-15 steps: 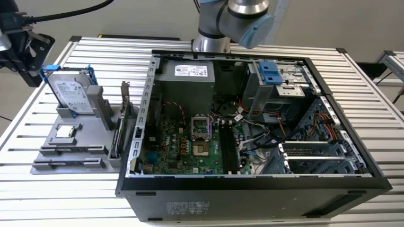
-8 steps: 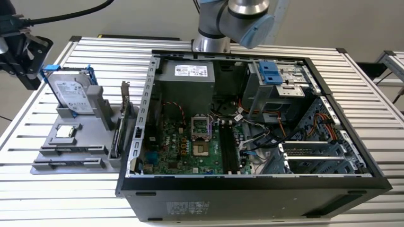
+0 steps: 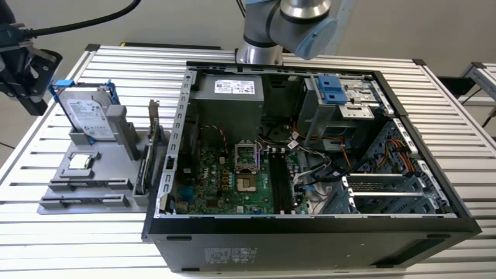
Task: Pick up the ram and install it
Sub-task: 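Reach for the ram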
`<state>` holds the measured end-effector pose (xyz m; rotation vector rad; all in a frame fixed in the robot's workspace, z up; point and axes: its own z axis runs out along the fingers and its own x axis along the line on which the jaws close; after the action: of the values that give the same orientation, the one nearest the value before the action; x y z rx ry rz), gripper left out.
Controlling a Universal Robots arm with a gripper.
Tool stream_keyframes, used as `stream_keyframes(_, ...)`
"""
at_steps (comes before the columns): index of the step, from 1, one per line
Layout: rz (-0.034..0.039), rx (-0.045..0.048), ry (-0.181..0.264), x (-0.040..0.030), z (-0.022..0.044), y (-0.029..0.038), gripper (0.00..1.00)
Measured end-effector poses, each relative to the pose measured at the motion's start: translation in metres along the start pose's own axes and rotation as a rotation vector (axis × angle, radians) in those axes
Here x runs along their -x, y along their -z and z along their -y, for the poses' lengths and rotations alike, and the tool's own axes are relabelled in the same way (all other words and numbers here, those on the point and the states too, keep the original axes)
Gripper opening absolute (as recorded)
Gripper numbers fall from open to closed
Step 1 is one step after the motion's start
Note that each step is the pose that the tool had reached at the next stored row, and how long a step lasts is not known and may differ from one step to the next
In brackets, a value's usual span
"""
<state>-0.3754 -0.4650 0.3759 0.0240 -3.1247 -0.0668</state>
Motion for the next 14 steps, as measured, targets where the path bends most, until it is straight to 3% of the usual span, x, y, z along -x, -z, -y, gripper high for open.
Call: stream_keyframes(14,-0.0005,-0.0047,-0.004,-0.0001,0.0079,-0.0012,0.0)
